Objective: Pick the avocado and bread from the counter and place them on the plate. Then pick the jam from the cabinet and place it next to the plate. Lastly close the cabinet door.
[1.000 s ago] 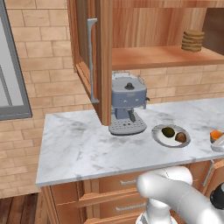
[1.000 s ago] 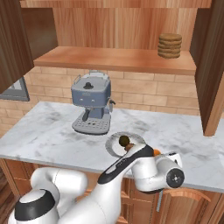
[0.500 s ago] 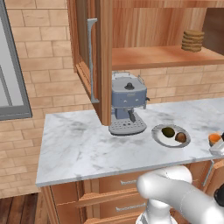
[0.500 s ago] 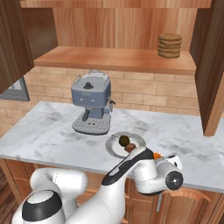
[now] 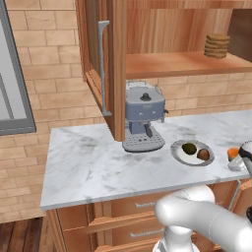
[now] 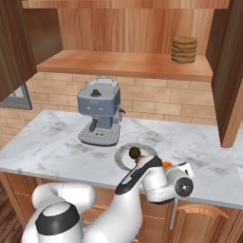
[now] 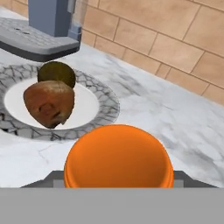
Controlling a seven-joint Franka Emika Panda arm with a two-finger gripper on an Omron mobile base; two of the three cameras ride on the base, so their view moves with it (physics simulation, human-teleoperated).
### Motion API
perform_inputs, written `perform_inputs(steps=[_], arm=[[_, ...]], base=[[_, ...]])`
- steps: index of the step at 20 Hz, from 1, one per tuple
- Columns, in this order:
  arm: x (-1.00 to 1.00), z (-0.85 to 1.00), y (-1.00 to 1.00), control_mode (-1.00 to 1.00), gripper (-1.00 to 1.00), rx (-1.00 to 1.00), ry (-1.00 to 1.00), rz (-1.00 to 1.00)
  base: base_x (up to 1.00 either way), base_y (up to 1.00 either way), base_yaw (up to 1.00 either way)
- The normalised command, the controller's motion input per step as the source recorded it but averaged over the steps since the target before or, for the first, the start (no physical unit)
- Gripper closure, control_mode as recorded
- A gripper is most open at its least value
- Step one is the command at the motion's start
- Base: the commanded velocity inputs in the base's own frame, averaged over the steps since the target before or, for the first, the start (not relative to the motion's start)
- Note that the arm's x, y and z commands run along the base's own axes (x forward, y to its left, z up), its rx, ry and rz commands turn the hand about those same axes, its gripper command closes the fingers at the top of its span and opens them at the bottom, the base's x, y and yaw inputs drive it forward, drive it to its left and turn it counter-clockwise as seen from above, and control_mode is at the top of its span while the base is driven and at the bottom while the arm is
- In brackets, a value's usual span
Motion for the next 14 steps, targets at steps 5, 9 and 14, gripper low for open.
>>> perform_inputs(steps=[5, 9, 14], arm=[[0.26, -0.2, 0.08, -1.0, 1.0, -0.01, 0.03, 0.08], [0.24, -0.31, 0.0, -1.0, 1.0, 0.0, 0.04, 0.13], [0.3, -0.28, 0.0, -1.0, 1.0, 0.0, 0.03, 0.14]], base=[[0.0, 0.0, 0.0], [0.0, 0.0, 0.0], [0.0, 0.0, 0.0]])
